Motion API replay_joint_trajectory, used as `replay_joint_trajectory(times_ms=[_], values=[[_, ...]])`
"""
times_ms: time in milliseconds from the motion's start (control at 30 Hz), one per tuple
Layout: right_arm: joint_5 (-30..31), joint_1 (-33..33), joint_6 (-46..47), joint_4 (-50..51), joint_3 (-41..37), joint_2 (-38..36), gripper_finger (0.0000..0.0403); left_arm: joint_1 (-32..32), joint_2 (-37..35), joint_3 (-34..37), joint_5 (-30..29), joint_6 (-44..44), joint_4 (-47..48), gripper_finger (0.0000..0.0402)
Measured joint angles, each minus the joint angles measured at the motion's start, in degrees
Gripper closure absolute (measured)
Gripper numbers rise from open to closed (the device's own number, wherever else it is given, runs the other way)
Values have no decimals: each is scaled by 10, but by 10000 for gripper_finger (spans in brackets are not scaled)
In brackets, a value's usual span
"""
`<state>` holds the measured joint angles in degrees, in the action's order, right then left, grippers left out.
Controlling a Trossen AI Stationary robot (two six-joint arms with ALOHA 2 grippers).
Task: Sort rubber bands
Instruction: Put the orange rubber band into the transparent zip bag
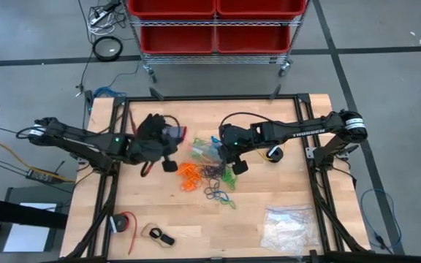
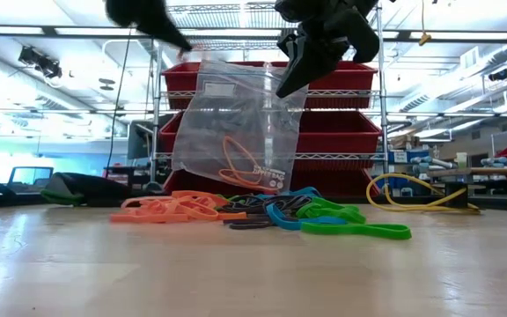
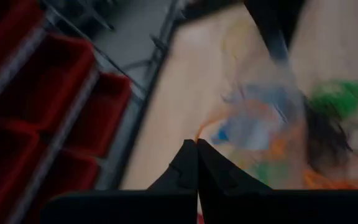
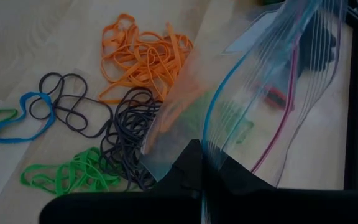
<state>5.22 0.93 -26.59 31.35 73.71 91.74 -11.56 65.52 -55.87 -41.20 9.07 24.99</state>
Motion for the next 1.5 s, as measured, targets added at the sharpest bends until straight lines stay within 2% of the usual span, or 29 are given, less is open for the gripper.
replay_joint_trajectory(times_ms=[233,633,967,1333,1500], values=[[0,0,0,-6,0,0,403,26,17,-11,-2,87,-138,401],[0,0,-2,-9,0,0,403,37,99,-10,9,89,-246,401],[0,0,-2,-7,0,0,403,24,126,-10,10,89,-256,401],[0,0,-2,-13,0,0,403,13,149,-10,19,100,-223,396],[0,0,-1,-14,0,0,403,10,167,-10,-40,127,-215,376]])
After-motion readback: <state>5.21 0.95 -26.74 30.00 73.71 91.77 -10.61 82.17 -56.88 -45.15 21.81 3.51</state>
